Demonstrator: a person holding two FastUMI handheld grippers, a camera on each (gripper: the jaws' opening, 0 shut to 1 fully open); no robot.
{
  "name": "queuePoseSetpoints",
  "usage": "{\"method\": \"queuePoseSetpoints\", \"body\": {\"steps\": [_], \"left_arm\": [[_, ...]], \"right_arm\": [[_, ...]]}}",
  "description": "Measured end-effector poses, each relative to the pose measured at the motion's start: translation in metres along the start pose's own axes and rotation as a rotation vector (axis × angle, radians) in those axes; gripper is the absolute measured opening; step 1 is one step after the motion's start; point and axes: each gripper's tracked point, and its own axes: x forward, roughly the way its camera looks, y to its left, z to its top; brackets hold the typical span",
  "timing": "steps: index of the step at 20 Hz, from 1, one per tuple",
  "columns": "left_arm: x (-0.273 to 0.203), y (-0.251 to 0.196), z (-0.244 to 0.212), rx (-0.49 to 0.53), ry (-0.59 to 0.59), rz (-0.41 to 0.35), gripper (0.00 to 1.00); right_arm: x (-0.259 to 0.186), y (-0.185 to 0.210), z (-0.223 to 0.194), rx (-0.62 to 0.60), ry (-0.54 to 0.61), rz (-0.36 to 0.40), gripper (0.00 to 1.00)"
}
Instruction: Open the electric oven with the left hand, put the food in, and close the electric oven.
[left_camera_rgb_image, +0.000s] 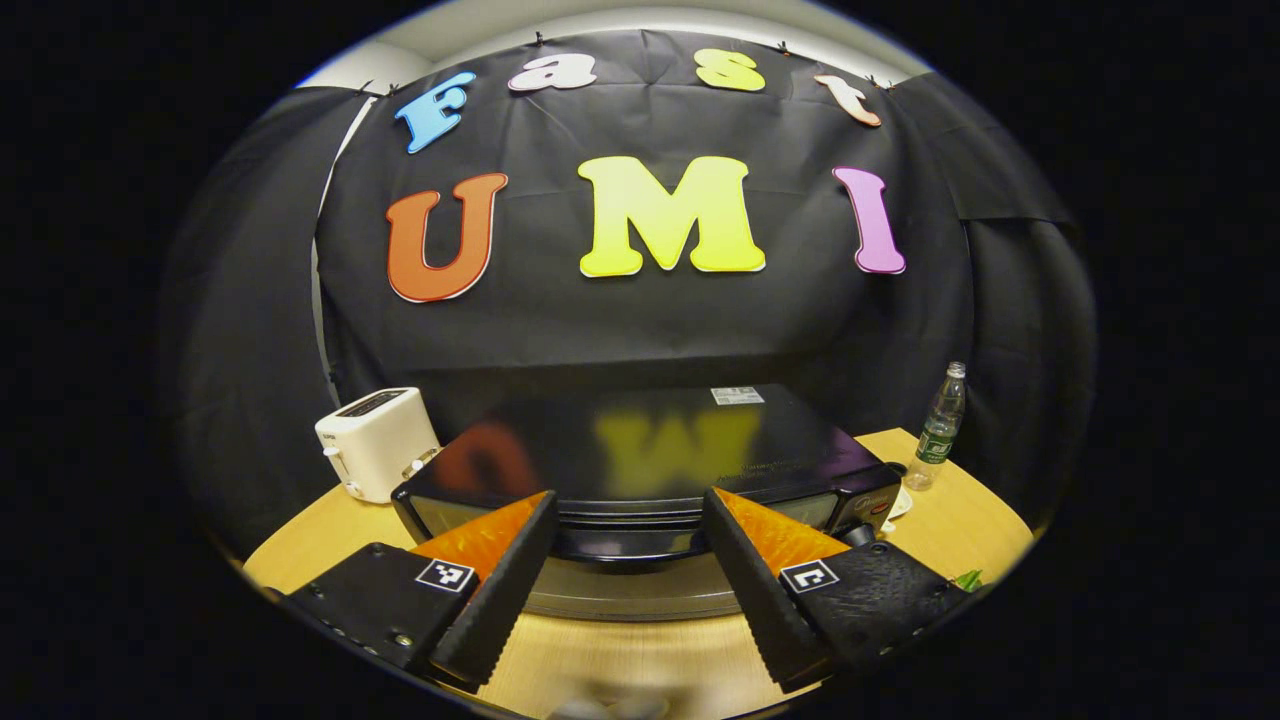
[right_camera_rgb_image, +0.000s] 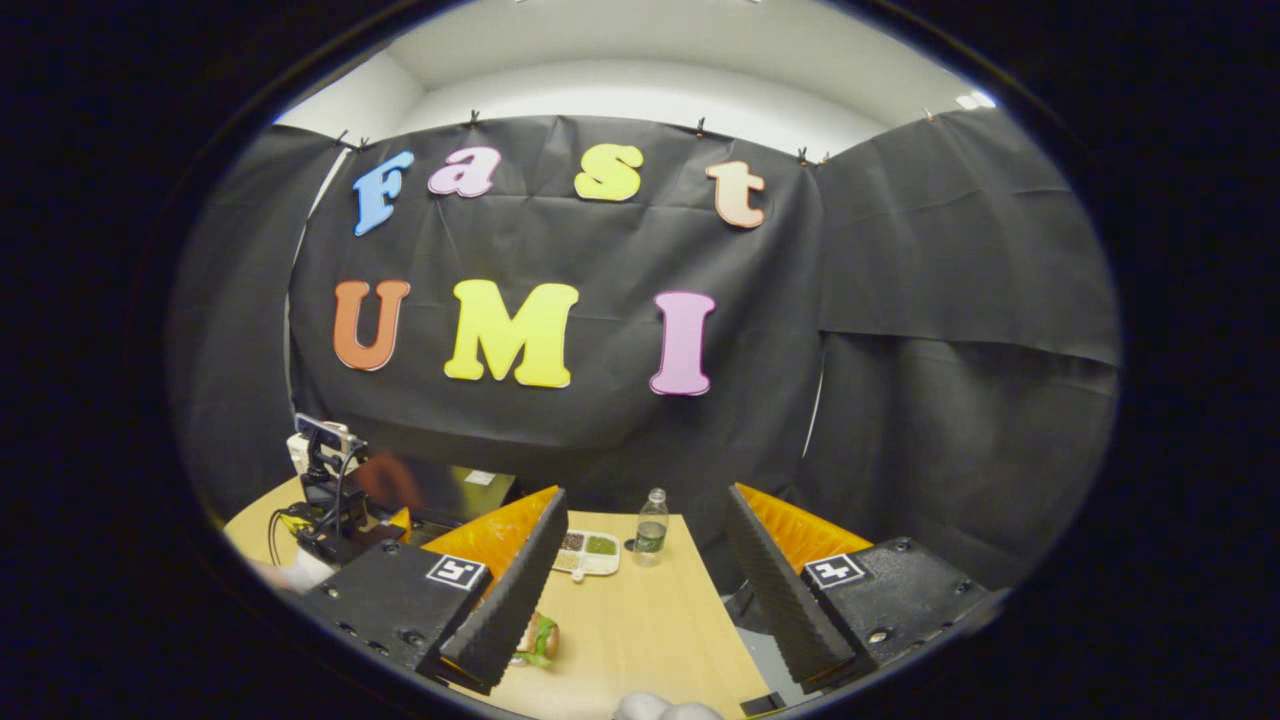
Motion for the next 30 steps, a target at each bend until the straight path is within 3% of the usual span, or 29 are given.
{"method": "queuePoseSetpoints", "body": {"steps": [15, 30], "left_arm": [[-0.04, 0.002, -0.019, 0.005, 0.012, -0.003, 0.96], [-0.095, 0.001, -0.081, -0.007, 0.091, -0.005, 0.96]], "right_arm": [[-0.008, 0.015, -0.005, 0.004, -0.007, 0.043, 0.99], [-0.043, 0.019, -0.031, -0.007, 0.028, 0.062, 0.99]]}}
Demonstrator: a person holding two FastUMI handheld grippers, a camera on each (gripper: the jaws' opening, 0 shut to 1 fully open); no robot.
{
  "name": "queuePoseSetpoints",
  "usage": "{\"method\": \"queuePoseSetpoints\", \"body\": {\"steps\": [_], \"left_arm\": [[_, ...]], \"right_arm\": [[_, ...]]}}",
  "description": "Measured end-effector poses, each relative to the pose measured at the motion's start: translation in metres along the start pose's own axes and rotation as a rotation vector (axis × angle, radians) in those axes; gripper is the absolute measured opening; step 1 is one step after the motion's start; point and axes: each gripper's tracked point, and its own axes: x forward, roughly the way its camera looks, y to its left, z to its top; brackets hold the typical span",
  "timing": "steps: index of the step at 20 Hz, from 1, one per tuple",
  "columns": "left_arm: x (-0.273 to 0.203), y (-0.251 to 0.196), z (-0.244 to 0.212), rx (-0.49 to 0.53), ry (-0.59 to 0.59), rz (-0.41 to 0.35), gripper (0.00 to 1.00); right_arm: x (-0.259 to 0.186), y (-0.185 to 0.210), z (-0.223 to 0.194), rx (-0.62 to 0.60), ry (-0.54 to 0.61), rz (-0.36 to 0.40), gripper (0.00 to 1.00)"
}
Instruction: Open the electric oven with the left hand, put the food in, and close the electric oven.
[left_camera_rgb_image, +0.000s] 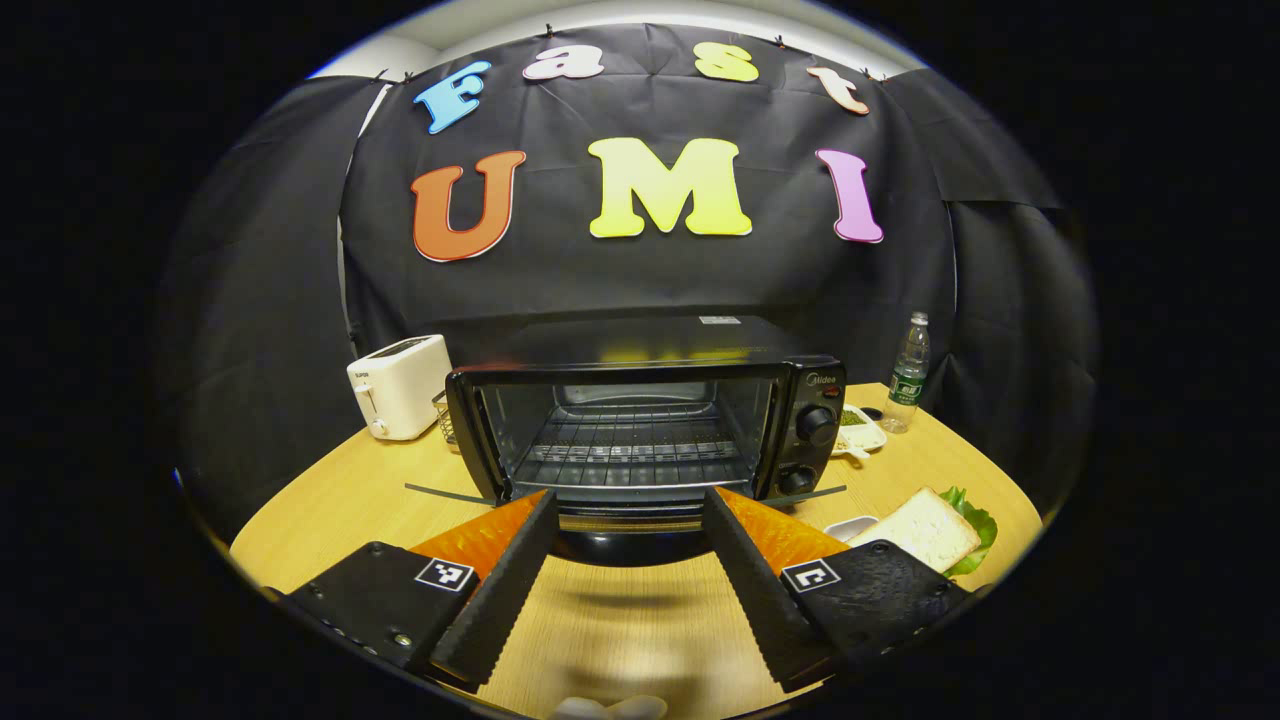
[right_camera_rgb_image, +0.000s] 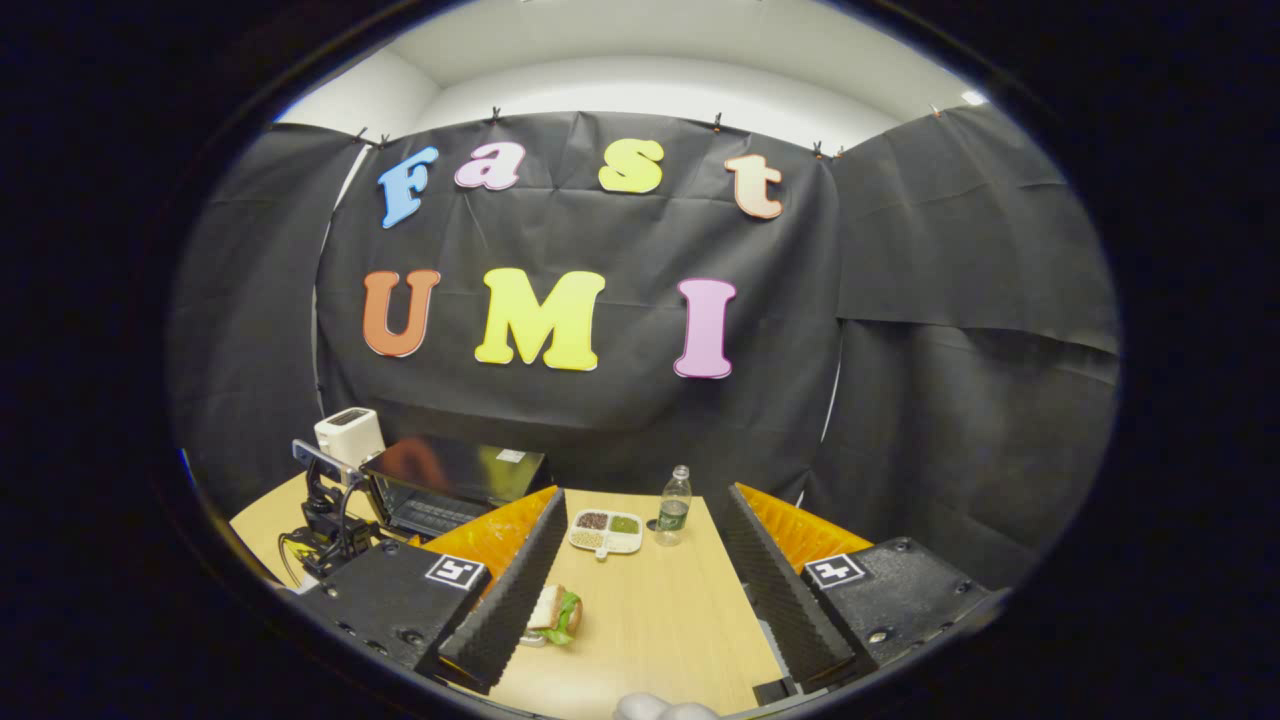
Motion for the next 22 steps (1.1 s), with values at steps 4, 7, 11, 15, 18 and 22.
{"method": "queuePoseSetpoints", "body": {"steps": [4, 7, 11, 15, 18, 22], "left_arm": [[-0.008, 0.0, -0.02, -0.002, 0.03, -0.002, 0.96], [-0.013, -0.002, -0.037, -0.008, 0.057, -0.01, 0.96], [-0.019, -0.001, -0.062, -0.02, 0.11, -0.016, 0.96], [-0.02, -0.002, -0.084, -0.063, 0.16, -0.028, 0.97], [-0.02, 0.0, -0.094, -0.045, 0.179, -0.03, 0.96], [-0.019, 0.001, -0.11, -0.034, 0.216, -0.034, 0.96]], "right_arm": [[-0.006, 0.001, -0.009, 0.001, 0.016, 0.0, 0.99], [-0.009, 0.002, -0.015, -0.001, 0.026, 0.002, 0.99], [-0.012, 0.005, -0.021, 0.0, 0.032, 0.006, 0.99], [-0.013, 0.007, -0.027, -0.008, 0.042, 0.009, 0.99], [-0.012, 0.011, -0.033, -0.012, 0.053, 0.015, 0.99], [-0.011, 0.014, -0.037, -0.011, 0.064, 0.022, 0.99]]}}
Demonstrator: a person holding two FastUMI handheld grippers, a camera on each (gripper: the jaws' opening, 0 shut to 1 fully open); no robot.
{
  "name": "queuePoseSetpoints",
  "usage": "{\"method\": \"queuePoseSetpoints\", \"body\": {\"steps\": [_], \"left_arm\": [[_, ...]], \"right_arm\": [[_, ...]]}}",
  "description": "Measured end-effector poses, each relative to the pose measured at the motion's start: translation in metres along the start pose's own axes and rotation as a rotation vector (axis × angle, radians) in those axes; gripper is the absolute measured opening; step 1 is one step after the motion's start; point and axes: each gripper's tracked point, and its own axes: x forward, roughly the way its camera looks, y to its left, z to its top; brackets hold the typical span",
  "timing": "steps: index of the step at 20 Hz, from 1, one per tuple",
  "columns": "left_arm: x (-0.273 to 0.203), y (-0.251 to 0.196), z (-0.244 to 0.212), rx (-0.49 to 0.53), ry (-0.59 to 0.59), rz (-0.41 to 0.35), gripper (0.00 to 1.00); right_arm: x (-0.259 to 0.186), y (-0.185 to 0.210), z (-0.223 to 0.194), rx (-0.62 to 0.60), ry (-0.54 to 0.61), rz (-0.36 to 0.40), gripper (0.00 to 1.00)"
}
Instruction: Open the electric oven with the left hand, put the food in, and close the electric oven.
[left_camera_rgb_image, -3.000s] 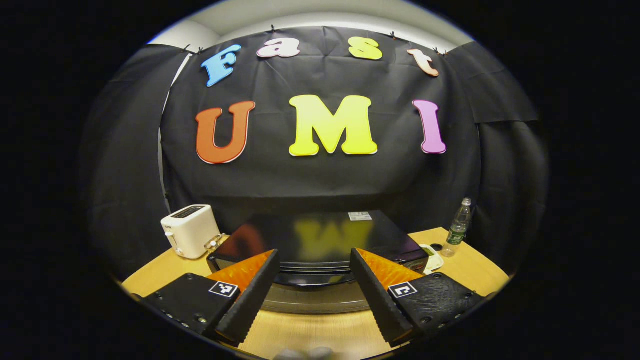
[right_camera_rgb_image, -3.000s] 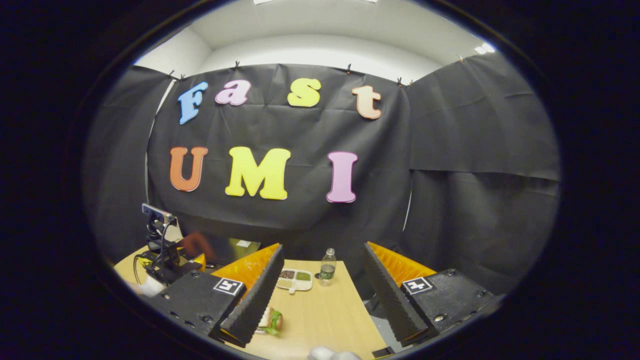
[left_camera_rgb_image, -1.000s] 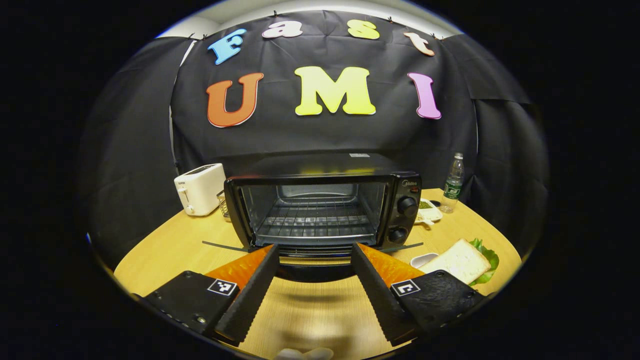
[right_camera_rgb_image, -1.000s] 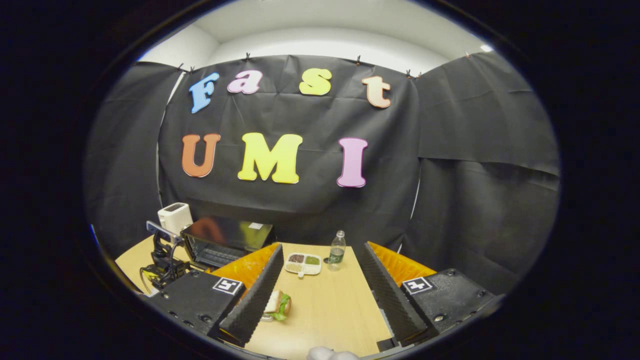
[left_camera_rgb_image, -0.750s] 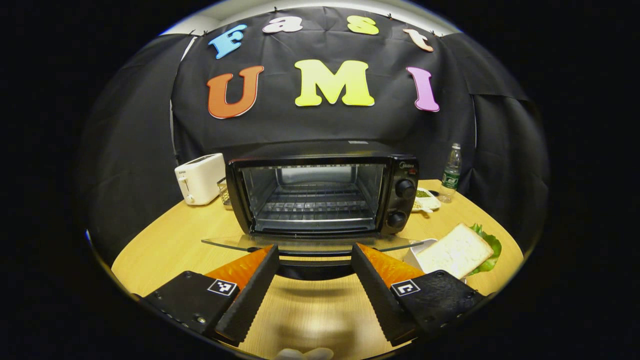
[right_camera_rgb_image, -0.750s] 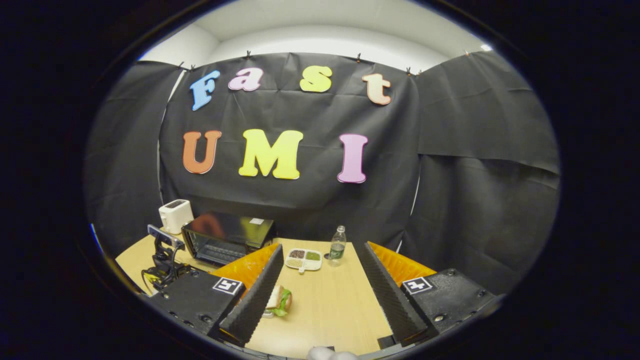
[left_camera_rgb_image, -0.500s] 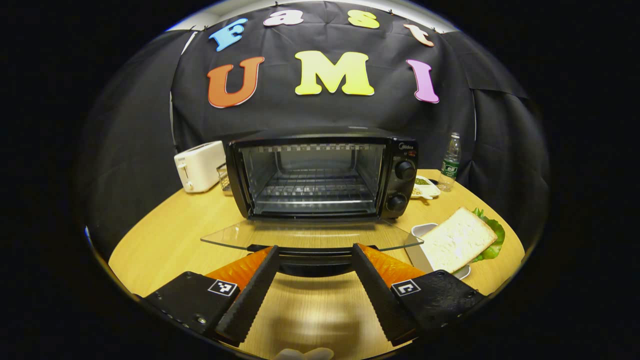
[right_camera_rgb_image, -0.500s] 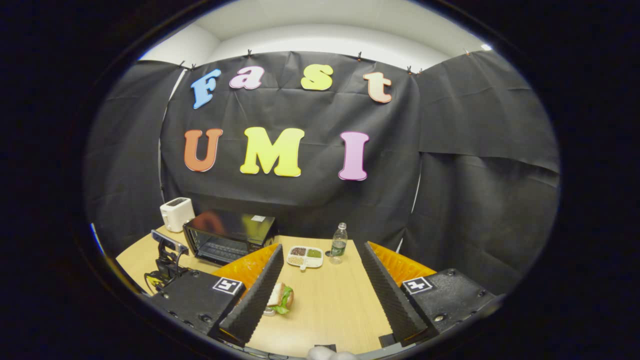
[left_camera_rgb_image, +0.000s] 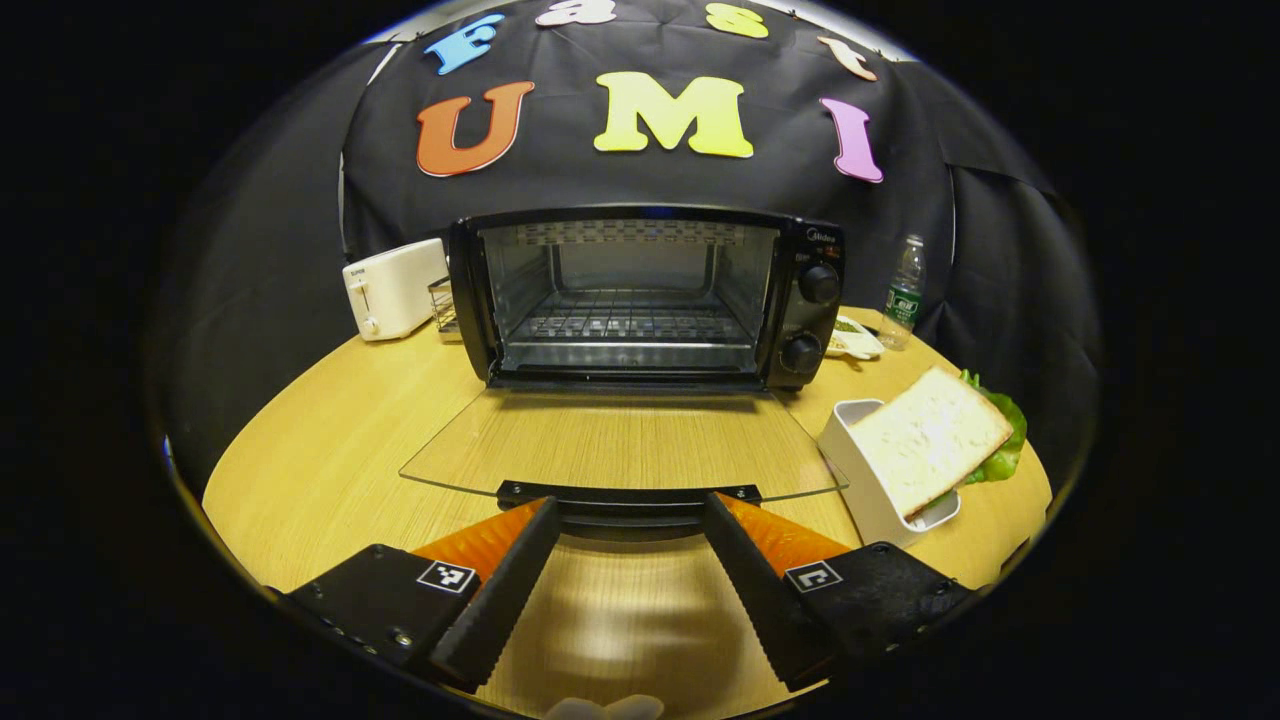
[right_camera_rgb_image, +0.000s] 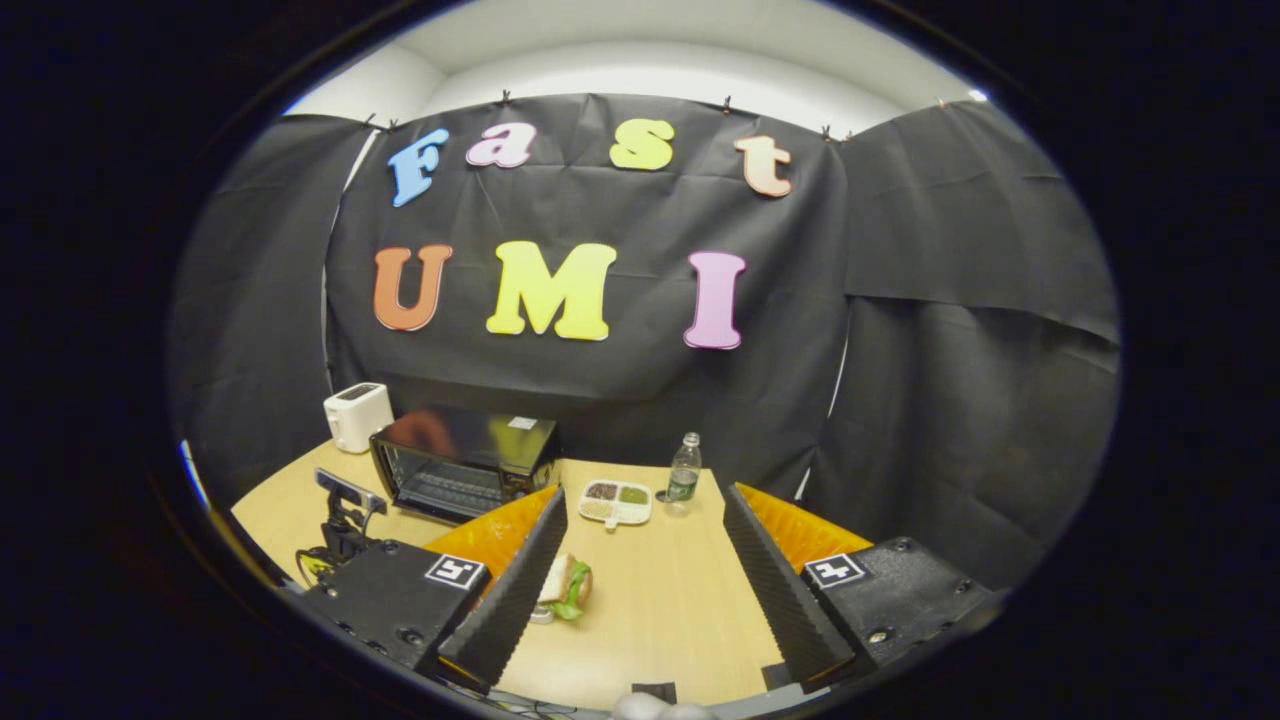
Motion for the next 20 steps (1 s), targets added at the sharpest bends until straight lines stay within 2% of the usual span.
{"method": "queuePoseSetpoints", "body": {"steps": [2, 3, 4, 8, 9, 10, 15, 20], "left_arm": [[0.001, 0.0, -0.006, -0.002, 0.017, 0.0, 0.96], [0.001, -0.002, -0.007, -0.004, 0.017, -0.001, 0.89], [0.001, -0.002, -0.008, -0.002, 0.015, 0.001, 0.96], [0.0, -0.002, -0.007, -0.006, 0.017, 0.004, 0.96], [-0.002, 0.0, -0.005, -0.014, 0.013, 0.01, 1.0], [-0.004, 0.002, 0.001, -0.023, 0.0, 0.019, 0.96], [-0.047, 0.014, 0.058, 0.012, -0.124, 0.041, 0.96], [-0.122, 0.021, 0.126, 0.022, -0.273, 0.024, 0.96]], "right_arm": [[0.001, 0.001, 0.0, -0.003, 0.001, 0.001, 0.99], [0.002, 0.001, -0.002, -0.006, 0.001, 0.002, 0.99], [0.002, 0.0, -0.003, -0.008, 0.004, 0.001, 0.99], [0.004, 0.002, -0.004, 0.001, 0.008, 0.003, 0.99], [0.005, 0.002, -0.003, 0.003, 0.006, 0.005, 0.99], [0.005, 0.001, -0.002, 0.006, 0.002, 0.005, 1.0], [0.014, 0.007, -0.004, 0.017, -0.007, 0.025, 0.99], [0.038, 0.023, -0.062, 0.06, 0.097, 0.068, 0.99]]}}
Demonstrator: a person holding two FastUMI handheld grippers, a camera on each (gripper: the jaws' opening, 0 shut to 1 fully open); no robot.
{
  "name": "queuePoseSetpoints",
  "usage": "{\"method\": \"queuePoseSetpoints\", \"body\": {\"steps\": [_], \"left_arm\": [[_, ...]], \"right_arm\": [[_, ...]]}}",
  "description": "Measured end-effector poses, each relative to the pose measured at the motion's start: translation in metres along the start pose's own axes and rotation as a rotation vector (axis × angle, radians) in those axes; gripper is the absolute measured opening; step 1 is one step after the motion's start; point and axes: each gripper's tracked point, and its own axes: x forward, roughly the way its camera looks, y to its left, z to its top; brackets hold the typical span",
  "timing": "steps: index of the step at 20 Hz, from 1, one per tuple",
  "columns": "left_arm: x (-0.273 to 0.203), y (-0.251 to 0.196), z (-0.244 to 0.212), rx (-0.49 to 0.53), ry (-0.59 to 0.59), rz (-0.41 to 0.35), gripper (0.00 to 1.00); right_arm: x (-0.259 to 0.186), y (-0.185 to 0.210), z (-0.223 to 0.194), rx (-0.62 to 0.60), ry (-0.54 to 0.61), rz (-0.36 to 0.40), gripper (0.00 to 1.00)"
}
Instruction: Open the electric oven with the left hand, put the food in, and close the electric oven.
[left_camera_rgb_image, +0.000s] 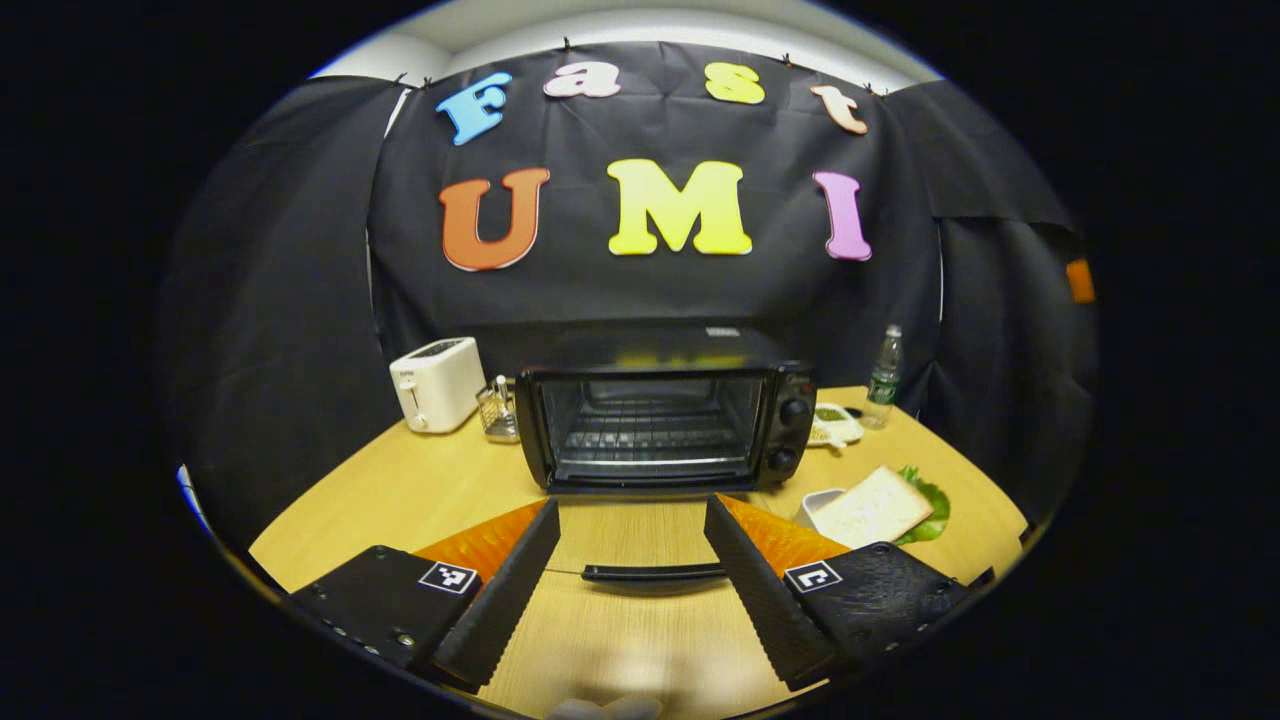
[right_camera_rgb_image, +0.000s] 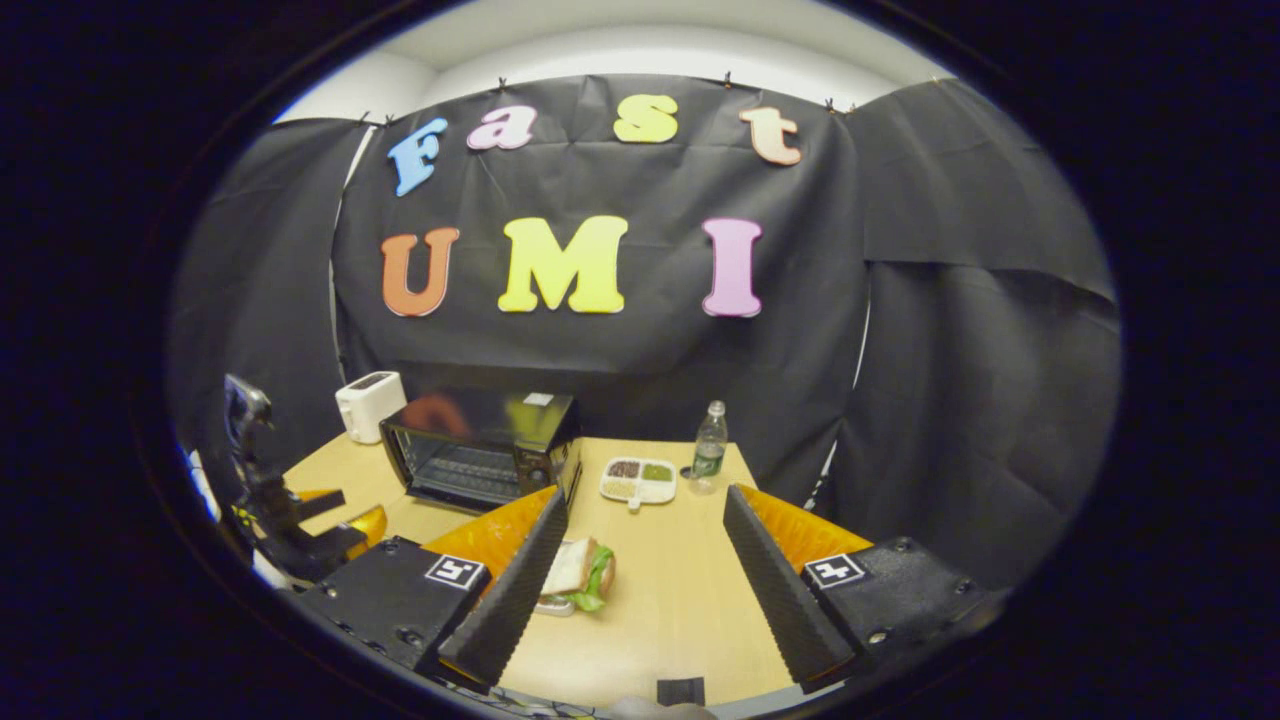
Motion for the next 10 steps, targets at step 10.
{"method": "queuePoseSetpoints", "body": {"steps": [10], "left_arm": [[-0.081, 0.004, 0.121, -0.009, -0.205, 0.008, 0.96]], "right_arm": [[0.075, 0.028, -0.123, 0.099, 0.228, 0.105, 0.99]]}}
